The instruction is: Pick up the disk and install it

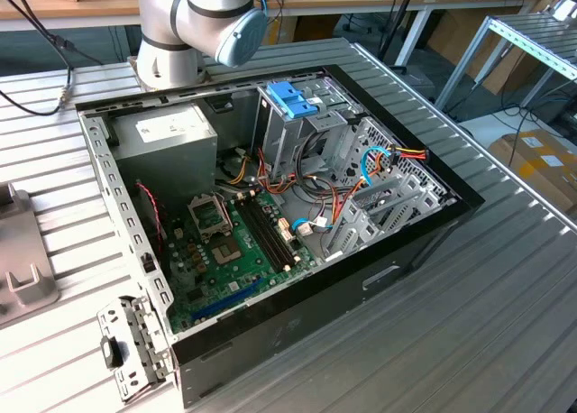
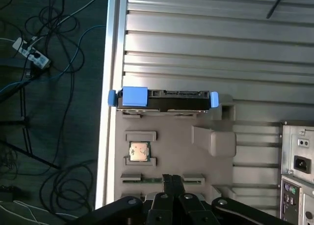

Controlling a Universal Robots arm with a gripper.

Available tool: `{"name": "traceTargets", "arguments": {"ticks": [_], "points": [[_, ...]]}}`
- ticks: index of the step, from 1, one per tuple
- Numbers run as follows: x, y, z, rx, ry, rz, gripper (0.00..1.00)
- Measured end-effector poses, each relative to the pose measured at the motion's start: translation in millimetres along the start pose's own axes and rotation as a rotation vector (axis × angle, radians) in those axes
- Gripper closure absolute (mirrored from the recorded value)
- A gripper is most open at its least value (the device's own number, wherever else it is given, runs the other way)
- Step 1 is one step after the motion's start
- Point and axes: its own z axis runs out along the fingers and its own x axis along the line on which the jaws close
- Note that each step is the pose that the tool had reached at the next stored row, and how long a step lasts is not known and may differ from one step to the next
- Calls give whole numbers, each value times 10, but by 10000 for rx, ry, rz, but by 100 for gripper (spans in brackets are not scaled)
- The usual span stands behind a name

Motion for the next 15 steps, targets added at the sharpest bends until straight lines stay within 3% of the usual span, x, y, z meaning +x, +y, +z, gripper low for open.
{"name": "traceTargets", "arguments": {"ticks": [15], "points": [[0,0,1,-21,29,-838,89]]}}
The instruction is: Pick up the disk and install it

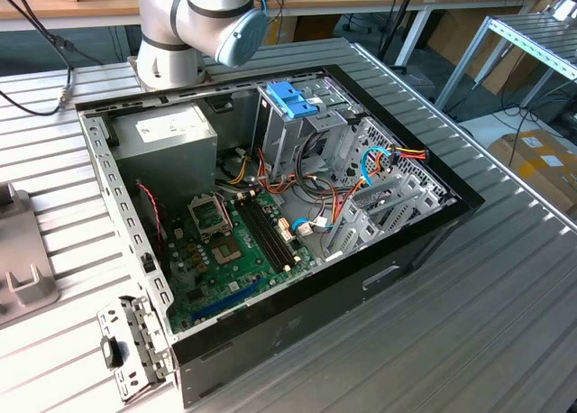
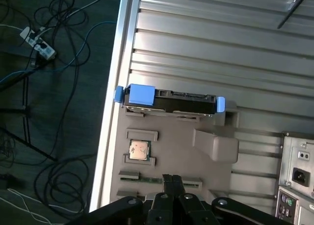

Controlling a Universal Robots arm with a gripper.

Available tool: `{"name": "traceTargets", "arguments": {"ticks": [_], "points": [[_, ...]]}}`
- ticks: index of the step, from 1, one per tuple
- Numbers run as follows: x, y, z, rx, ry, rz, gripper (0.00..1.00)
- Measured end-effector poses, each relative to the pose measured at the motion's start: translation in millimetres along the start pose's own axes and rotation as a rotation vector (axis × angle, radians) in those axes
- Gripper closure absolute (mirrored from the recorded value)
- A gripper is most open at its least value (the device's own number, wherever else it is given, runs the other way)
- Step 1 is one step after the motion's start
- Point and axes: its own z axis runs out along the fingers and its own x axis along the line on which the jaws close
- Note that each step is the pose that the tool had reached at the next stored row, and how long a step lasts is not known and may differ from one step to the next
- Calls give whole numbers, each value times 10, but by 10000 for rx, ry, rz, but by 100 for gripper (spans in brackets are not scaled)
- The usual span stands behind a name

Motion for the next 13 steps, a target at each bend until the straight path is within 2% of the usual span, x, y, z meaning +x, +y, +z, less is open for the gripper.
{"name": "traceTargets", "arguments": {"ticks": [13], "points": [[0,0,0,-20,29,-796,89]]}}
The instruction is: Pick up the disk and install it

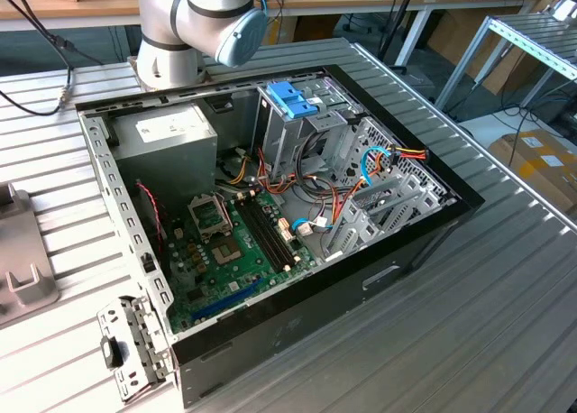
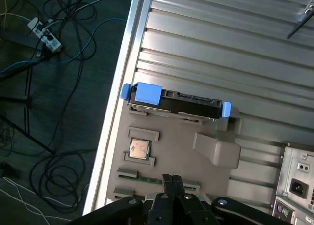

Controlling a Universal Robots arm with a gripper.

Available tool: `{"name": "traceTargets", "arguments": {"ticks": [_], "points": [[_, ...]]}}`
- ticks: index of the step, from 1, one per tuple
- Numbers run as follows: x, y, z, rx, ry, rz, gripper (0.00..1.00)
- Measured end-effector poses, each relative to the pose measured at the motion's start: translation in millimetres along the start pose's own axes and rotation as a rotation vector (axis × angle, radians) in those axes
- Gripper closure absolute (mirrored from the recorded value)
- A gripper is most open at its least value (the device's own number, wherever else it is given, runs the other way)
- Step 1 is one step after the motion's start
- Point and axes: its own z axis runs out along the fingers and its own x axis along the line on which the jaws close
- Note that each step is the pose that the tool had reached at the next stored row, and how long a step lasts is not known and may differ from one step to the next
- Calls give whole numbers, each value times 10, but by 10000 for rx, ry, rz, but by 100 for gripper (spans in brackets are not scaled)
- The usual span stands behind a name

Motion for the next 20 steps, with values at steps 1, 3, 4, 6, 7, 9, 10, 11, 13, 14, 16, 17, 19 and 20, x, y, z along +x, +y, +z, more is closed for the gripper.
{"name": "traceTargets", "arguments": {"ticks": [1,3,4,6,7,9,10,11,13,14,16,17,19,20], "points": [[0,0,0,-2,2,-64,89],[0,0,0,-5,7,-178,89],[0,0,0,-6,9,-235,89],[0,0,0,-10,14,-391,89],[0,0,0,-13,20,-519,89],[0,0,0,-17,25,-687,89],[0,0,0,-18,27,-740,89],[0,0,0,-21,30,-853,89],[0,0,0,-24,35,-980,89],[0,0,0,-28,40,-1108,89],[0,0,0,-30,44,-1220,89],[0,0,0,-32,46,-1286,89],[0,0,0,-35,51,-1404,89],[0,0,0,-36,52,-1454,89]]}}
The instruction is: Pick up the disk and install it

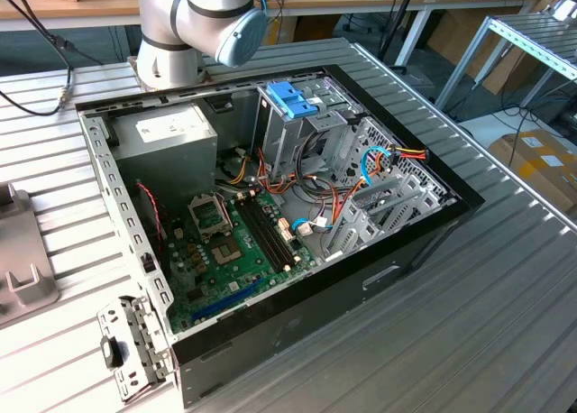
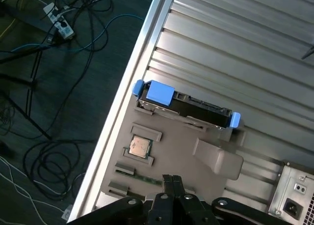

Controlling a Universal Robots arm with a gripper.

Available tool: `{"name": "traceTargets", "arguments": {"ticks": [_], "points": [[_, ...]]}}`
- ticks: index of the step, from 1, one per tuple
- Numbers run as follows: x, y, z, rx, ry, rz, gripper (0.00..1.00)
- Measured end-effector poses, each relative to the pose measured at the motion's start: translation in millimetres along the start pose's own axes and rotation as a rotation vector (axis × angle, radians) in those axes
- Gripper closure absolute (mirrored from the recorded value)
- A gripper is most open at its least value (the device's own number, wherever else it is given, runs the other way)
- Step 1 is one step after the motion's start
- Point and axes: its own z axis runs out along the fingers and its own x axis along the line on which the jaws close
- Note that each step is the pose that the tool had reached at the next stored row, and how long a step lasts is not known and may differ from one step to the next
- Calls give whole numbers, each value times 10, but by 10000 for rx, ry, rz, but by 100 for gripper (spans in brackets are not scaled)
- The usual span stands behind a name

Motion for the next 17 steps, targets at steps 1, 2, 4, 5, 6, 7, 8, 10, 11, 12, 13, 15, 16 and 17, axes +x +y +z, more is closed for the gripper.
{"name": "traceTargets", "arguments": {"ticks": [1,2,4,5,6,7,8,10,11,12,13,15,16,17], "points": [[0,0,0,-2,3,-78,89],[0,0,0,-4,5,-137,89],[0,0,0,-6,9,-260,89],[0,0,0,-9,13,-356,89],[0,0,0,-12,17,-470,89],[0,0,0,-14,20,-560,89],[0,0,0,-17,24,-669,89],[0,0,0,-19,28,-781,89],[0,0,0,-21,31,-841,89],[0,0,0,-23,32,-899,89],[0,0,0,-24,34,-957,89],[0,0,0,-27,39,-1077,89],[0,0,0,-29,42,-1155,89],[0,0,0,-31,44,-1226,89]]}}
